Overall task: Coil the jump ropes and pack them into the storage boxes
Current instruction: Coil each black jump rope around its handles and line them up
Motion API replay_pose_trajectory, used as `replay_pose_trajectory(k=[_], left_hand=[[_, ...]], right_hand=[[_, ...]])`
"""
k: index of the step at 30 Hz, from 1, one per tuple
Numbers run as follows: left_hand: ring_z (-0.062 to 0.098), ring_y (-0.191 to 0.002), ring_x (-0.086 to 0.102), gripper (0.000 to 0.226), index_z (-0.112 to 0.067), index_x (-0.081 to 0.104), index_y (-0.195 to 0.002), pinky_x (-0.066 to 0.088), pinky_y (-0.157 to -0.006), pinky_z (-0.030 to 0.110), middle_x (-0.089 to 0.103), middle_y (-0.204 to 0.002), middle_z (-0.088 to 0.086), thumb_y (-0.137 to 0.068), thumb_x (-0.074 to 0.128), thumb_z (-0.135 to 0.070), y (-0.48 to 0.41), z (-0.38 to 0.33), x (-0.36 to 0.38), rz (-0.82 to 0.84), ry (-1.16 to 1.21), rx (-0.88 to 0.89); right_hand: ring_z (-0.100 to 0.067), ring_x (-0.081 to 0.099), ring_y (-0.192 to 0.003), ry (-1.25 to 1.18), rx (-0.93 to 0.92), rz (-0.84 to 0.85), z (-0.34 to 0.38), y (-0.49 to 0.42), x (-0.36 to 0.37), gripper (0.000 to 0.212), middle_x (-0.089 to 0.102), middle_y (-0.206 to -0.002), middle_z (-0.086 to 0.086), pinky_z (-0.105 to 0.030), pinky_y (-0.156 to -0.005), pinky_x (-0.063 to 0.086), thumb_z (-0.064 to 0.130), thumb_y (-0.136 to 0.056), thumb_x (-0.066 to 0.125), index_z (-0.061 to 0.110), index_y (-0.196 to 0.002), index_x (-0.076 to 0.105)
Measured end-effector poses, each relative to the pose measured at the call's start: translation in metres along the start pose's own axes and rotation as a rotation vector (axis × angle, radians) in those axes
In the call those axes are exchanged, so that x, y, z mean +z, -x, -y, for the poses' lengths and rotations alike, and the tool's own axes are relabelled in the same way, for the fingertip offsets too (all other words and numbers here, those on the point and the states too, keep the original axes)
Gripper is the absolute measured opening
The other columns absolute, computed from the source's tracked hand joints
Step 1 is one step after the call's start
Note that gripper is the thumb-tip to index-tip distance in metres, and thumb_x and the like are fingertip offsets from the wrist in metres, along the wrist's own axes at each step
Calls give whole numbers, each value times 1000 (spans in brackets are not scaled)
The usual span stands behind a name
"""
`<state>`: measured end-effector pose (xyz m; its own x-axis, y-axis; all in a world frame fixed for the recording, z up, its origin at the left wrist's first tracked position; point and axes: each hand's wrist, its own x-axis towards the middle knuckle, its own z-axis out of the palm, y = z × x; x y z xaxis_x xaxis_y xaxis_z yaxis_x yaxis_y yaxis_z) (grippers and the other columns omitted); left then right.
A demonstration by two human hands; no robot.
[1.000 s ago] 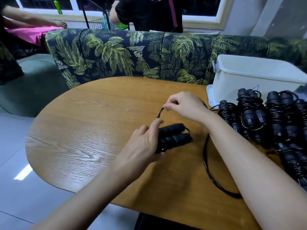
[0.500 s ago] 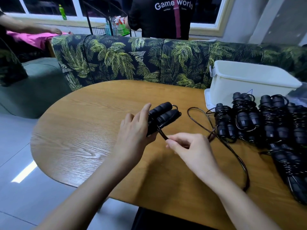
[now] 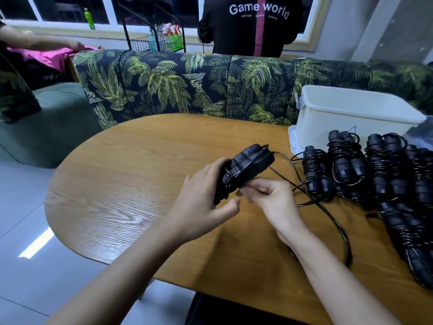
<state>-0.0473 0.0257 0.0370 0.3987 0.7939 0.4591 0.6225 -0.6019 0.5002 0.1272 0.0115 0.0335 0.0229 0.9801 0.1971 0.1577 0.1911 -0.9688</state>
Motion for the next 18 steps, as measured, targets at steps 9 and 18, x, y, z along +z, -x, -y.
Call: replay_pose_trajectory(k=[9,18], left_hand=[[3,-91,62,55,-37,43,-116,51,-73,32,63,-105,-19,-76,55,-72,-5,-2,11,-101,99,-83],[19,-102,57,74,-17,44,-137,46,-80,33,65,-115,5,-81,56,-62,-23,27,-4,-174,-187,152]], right_hand=[[7,64,-70,185,-119,75,-12,1,-10,26,70,-68,21,-14,-69,46,15,-84,75,38,-72,72],[-10,61,-71,973,-433,72,-33,-11,-70,54,66,-77,11,-28,-57,49,65,-91,39,24,-92,74]])
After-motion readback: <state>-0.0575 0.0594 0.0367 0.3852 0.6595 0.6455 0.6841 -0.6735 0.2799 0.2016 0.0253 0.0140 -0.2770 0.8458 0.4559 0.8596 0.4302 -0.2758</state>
